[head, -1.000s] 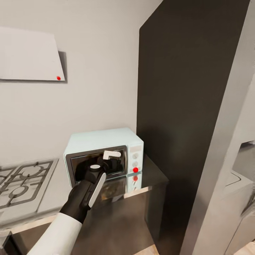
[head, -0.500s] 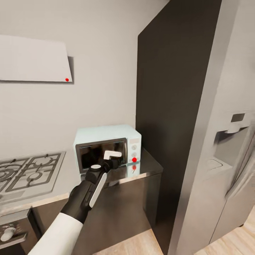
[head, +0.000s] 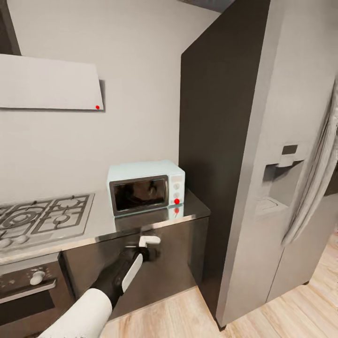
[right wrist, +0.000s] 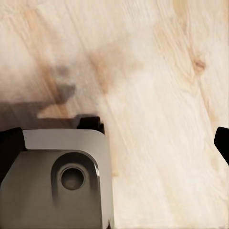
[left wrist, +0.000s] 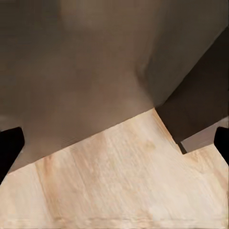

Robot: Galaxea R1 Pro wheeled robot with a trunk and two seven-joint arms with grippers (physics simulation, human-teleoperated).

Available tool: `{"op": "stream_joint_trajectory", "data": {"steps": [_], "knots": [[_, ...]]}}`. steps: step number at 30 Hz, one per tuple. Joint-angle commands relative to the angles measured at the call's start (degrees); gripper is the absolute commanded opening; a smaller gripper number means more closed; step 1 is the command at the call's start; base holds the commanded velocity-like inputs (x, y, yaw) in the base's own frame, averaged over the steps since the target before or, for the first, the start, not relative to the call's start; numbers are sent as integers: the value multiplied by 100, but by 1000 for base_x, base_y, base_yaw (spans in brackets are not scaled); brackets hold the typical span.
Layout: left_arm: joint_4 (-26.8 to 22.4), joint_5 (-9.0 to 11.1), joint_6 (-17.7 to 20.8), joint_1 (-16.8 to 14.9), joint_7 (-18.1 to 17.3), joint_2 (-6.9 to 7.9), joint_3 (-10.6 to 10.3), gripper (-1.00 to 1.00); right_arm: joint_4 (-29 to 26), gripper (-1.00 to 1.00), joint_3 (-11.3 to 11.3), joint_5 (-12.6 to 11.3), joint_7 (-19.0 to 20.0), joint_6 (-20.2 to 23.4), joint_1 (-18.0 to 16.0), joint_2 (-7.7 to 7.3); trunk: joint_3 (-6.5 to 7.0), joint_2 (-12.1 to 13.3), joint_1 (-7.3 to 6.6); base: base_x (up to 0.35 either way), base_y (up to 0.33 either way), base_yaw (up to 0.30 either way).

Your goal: In the kitchen, take the popcorn bag from the countertop, put it into the microwave, and heat it until the popcorn is cooked so the cooked popcorn ends up inside the bag.

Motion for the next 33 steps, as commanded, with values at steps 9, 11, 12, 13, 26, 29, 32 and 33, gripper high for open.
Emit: {"op": "stream_joint_trajectory", "data": {"steps": [9, 11, 12, 13, 26, 29, 32, 33], "knots": [[3944, 1119, -2278, 35, -28, 35, -12, 100, 18, 100, -41, 65, 12, 2, -8, 12, -8, -7, -3, -346, 0, 0], [4019, 1148, -2346, 56, -29, 58, -11, 100, 18, 100, -41, 65, 11, -3, -8, 17, -8, -7, -3, -346, 0, 0], [4033, 1156, -2357, 107, -29, 65, -11, 100, 18, 100, -41, 65, 11, -6, -8, 18, -8, -7, -3, -344, 0, 0], [4040, 1163, -2363, 246, -29, 71, -11, 100, 18, 100, -41, 65, 11, -10, -8, 18, -8, -7, -3, -258, 0, 0], [4048, 1135, -3391, 2376, -38, 595, -19, 100, 18, 100, -44, 59, 2, -38, -8, 19, -8, -7, -3, -21, 0, 0], [4048, 1132, -3503, 2447, -38, 593, -19, 100, 18, 100, -42, 61, 7, 6, -8, 19, -8, -7, -3, 0, 0, 0], [4048, 1132, -3516, 2458, -38, 593, -19, 100, 18, 100, -41, 64, 3, 27, -8, 22, -8, -7, -3, 0, 0, 0], [4048, 1132, -3514, 2460, -38, 589, -19, 100, 18, 100, -41, 65, 3, 24, -8, 20, -8, -7, -3, 0, 0, 47]]}}
